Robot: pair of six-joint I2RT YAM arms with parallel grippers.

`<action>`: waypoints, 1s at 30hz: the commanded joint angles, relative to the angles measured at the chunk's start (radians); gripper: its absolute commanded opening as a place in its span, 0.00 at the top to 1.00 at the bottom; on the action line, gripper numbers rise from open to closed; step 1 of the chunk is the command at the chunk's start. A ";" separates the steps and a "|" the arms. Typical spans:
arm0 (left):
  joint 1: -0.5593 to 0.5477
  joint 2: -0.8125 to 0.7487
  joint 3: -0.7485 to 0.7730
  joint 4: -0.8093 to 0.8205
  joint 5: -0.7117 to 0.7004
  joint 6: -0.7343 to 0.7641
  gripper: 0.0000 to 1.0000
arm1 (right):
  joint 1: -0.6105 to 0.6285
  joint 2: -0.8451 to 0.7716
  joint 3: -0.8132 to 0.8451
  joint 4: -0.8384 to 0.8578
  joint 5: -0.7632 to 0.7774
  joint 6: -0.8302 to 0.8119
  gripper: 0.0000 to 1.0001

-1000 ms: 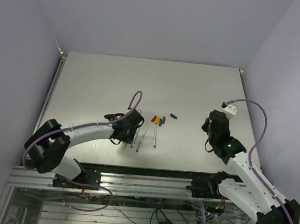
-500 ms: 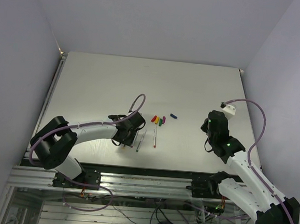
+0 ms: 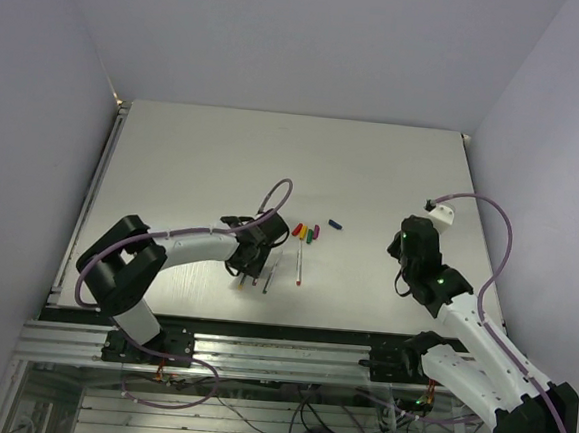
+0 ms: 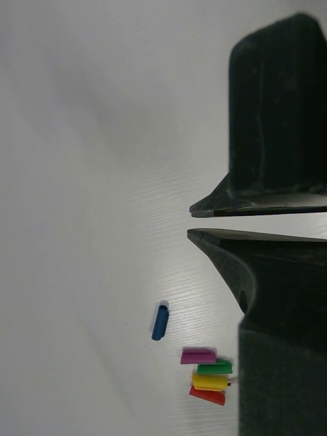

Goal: Insert the pens into the pen caps

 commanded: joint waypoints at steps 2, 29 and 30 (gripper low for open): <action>0.012 0.074 0.014 -0.051 0.024 0.045 0.51 | -0.002 -0.024 -0.001 -0.017 0.013 0.006 0.87; 0.091 0.025 -0.004 -0.058 0.045 0.059 0.93 | -0.002 0.033 0.012 0.011 -0.090 -0.036 0.88; 0.091 -0.004 0.000 -0.065 0.036 0.057 0.93 | -0.002 0.049 0.018 0.013 -0.097 -0.039 0.90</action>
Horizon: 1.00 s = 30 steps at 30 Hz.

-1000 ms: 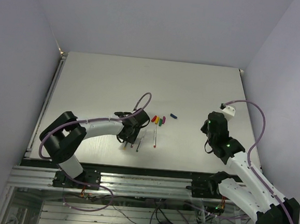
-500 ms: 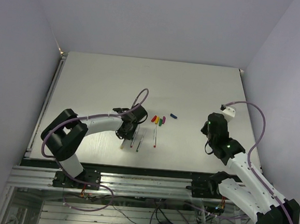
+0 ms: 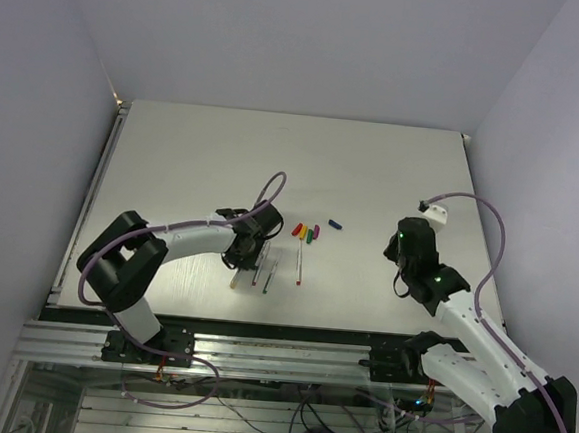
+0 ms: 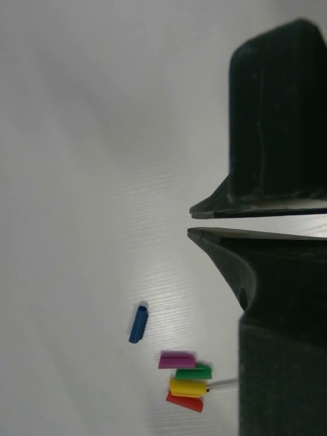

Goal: Insert the pens into the pen caps

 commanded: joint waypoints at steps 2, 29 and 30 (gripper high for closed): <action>0.014 -0.099 -0.024 -0.063 -0.051 -0.004 0.93 | -0.002 0.072 0.042 0.043 -0.068 -0.047 0.92; 0.014 -0.764 -0.260 0.119 0.013 -0.085 0.93 | 0.369 0.743 0.442 0.236 -0.065 -0.148 0.96; 0.015 -0.779 -0.266 0.118 0.017 -0.081 0.93 | 0.370 0.760 0.444 0.240 -0.075 -0.145 0.94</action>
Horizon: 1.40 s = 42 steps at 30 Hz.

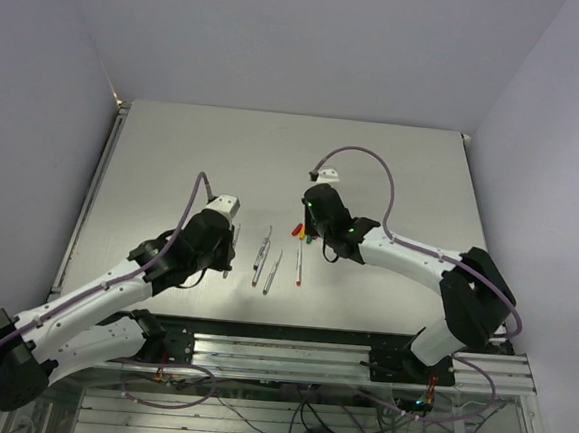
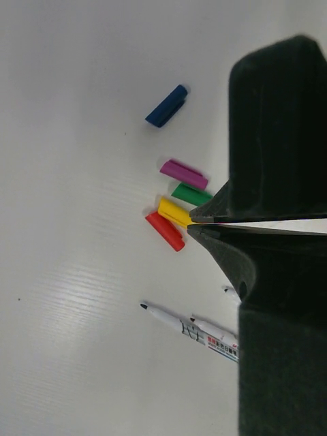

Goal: Insert the pens into the pen caps

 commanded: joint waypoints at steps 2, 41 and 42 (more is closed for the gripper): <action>0.005 -0.092 -0.030 0.069 0.048 -0.007 0.93 | 0.011 0.088 0.071 0.015 0.002 0.008 0.91; 0.004 -0.029 -0.092 0.134 0.147 -0.005 0.93 | 0.013 0.302 0.108 -0.032 0.045 0.107 0.76; 0.004 -0.029 -0.092 0.135 0.148 -0.006 0.93 | 0.014 0.305 0.109 -0.035 0.050 0.109 0.76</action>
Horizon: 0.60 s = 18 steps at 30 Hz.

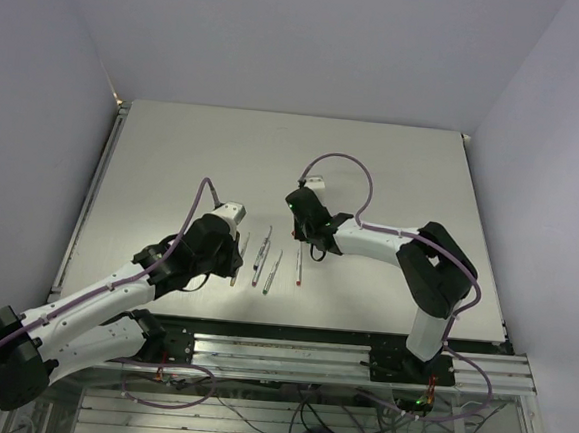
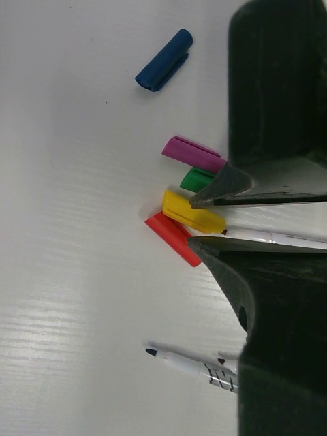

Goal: Insert the pens into the pen caps

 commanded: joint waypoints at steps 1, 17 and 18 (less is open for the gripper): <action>0.004 0.004 -0.003 0.028 0.013 -0.003 0.93 | 0.003 0.029 -0.001 -0.012 0.044 0.021 0.76; 0.003 0.021 -0.006 0.017 0.006 -0.009 0.93 | 0.003 0.060 -0.001 -0.015 0.054 0.047 0.75; 0.004 0.021 -0.005 0.018 0.006 -0.009 0.93 | 0.003 0.062 0.001 -0.017 0.053 0.049 0.75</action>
